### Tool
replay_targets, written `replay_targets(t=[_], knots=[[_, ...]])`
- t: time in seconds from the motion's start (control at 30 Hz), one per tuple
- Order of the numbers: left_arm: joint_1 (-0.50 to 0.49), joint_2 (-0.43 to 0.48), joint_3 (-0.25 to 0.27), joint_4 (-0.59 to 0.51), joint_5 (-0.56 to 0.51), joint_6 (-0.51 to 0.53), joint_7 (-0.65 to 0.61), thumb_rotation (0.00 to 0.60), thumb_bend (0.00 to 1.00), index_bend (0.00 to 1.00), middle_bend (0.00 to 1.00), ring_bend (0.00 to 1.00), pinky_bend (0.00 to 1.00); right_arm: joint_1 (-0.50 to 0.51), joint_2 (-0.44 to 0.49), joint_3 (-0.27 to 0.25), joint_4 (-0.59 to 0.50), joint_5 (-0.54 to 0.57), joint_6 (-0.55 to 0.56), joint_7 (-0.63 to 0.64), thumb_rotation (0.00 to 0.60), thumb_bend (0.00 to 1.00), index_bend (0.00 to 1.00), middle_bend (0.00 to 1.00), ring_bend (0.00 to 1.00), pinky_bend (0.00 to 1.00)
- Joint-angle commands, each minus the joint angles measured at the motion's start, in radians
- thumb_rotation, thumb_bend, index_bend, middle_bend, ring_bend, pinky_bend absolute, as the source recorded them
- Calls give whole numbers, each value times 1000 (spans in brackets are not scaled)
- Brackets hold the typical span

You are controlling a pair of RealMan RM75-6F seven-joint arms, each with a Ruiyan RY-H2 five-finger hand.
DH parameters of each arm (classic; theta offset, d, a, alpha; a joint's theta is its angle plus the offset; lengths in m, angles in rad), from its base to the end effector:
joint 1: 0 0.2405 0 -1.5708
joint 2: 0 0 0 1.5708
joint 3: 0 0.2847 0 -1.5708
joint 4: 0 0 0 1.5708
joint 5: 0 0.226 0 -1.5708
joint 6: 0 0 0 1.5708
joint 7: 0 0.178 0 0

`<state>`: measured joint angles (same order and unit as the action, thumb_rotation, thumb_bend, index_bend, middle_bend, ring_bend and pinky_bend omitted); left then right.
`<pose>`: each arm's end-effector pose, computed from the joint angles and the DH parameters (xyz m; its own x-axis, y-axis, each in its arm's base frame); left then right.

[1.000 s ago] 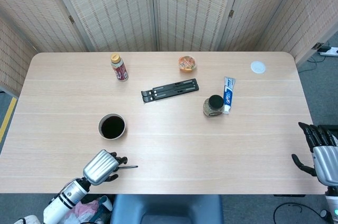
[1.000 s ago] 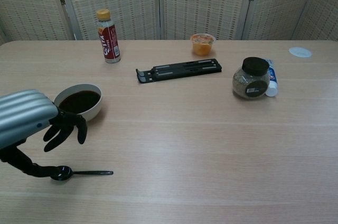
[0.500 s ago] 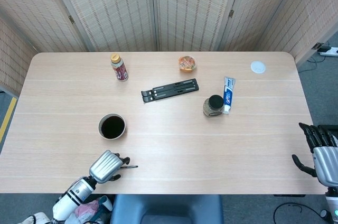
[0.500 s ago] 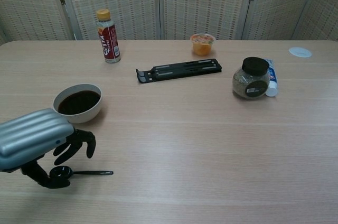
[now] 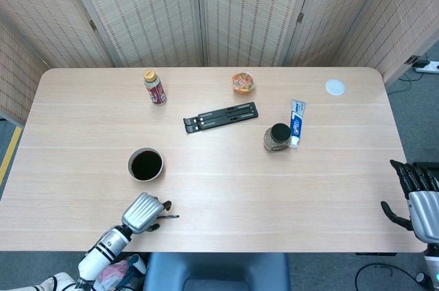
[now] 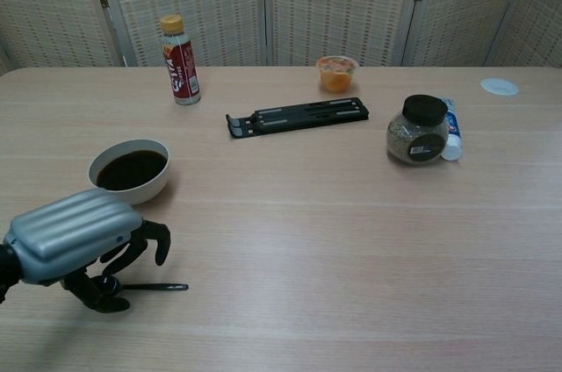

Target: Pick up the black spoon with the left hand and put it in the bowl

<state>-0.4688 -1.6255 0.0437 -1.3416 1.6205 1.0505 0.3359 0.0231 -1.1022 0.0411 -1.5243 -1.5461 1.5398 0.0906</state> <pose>-0.2317 0.2750 -0.0925 0.6560 0.2096 0.7251 0.6718 -0.6001 -0.4343 -0.3641 -0.1957 0.1765 0.4107 0.0219 0.9115 -0.9117 0.0045 0.4107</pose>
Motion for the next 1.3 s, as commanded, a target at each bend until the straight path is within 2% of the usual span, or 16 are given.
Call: replay_targets(t=[0.03,0.73,1.13,1.2,1.3], knots=[[-1,-2,0,13,-8,2,2,600,203,464,796,698,934,0,0,0,1,0,-1,0,600,225,0,134,126,91],[-10,7,-23,95,-62,24,-22,600,202,470,795,698,934,1,2,1,-11,0,-2,-14,600,225,0,134,126,91],[-6,54,-6,-25,-71,27,30,600,221,476,813,717,934,-1,-1,0,-7,-5,2,-9,600,225,0,134,126,91],[-7,53,-10,-46,-90,16,85,600,260,484,827,730,934,-3,1,0,-6,-6,5,-6,600,225,0,134,125,91],[-2,66,-25,-119,-163,-8,231,600,293,487,835,738,936,-6,3,-1,-5,-6,10,-3,600,225,0,134,126,91]])
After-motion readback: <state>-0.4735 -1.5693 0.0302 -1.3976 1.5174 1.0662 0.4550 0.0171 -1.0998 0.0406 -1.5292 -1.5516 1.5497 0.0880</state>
